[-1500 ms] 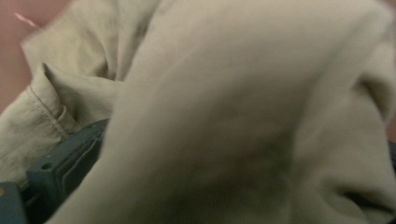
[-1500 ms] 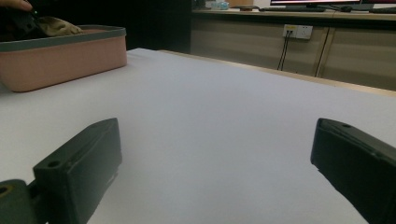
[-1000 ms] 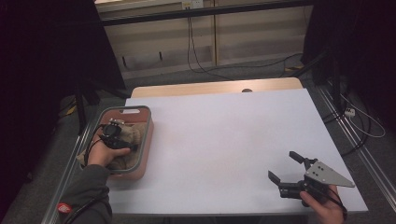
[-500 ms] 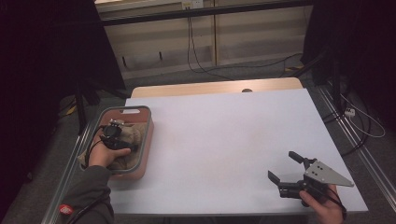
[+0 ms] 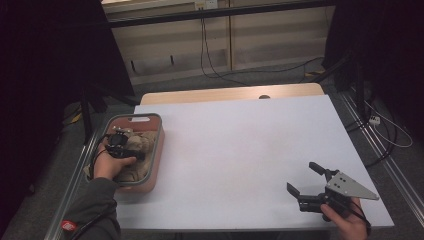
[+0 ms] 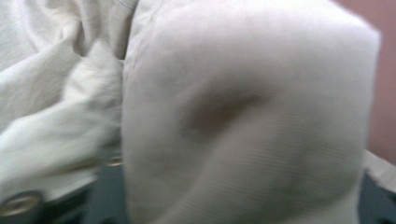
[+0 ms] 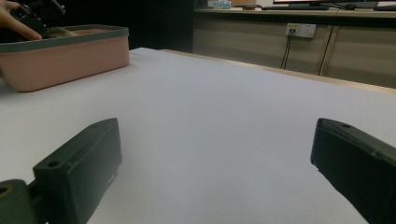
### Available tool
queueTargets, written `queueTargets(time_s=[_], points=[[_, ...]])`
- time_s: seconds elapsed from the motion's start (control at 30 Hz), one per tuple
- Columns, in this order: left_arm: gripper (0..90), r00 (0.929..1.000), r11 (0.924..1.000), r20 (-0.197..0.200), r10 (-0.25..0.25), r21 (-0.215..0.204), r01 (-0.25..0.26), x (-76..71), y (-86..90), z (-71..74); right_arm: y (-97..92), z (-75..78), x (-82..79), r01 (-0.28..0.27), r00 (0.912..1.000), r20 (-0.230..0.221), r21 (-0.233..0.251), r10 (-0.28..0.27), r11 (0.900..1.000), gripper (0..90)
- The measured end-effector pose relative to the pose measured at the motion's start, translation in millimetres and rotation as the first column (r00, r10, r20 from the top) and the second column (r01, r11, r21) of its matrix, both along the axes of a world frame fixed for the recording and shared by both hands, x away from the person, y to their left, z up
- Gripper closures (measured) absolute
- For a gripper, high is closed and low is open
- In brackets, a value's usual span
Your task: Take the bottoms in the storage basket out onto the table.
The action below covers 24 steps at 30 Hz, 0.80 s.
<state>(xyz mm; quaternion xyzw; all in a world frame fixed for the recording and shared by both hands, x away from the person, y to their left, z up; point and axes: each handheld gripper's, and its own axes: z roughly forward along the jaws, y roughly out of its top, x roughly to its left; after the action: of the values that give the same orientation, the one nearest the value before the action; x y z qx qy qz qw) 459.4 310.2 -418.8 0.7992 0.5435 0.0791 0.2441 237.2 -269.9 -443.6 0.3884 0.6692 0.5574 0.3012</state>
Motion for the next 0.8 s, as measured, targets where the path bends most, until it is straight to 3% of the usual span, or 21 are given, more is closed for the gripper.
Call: queueTargets(time_s=[0.2, 0.27, 0.37, 0.53, 0.63, 0.8], points=[[63.1, 1.0, 0.9998, 0.008, -0.003, -0.021, 0.004, 0.8, 0.8, 1.7, -1.2, 0.2, 0.1, 0.003, 1.0, 0.0, 0.003, -0.003, 1.0, 1.2], [63.7, 0.9999, 0.9999, 0.009, 0.008, -0.013, -0.008, 2.3, -0.1, 3.4, -1.1, 0.3, 0.0, 0.002, 1.0, 0.001, 0.004, -0.002, 1.0, 1.2], [64.5, 0.9999, 0.9995, -0.008, -0.008, 0.032, 0.008, 5.7, -5.3, 8.5, -0.6, 0.3, 0.0, 0.0, 1.0, 0.001, 0.003, 0.0, 1.0, 1.2], [66.8, 0.9997, 0.9991, -0.026, 0.006, 0.043, -0.005, 9.2, -7.4, 13.9, -1.4, 0.5, -0.5, -0.001, 1.0, 0.003, 0.008, 0.001, 1.0, 1.3], [67.6, 0.9998, 0.997, -0.017, -0.008, 0.077, 0.009, 9.7, -8.0, 23.7, -2.1, 0.4, -0.5, -0.001, 1.0, 0.002, 0.012, 0.001, 0.9999, 1.2], [68.1, 0.9997, 0.9975, 0.024, 0.008, 0.07, -0.01, 9.0, -6.0, 51.4, -1.8, 0.3, 0.2, -0.001, 1.0, 0.001, 0.012, 0.001, 0.9999, 1.2]])
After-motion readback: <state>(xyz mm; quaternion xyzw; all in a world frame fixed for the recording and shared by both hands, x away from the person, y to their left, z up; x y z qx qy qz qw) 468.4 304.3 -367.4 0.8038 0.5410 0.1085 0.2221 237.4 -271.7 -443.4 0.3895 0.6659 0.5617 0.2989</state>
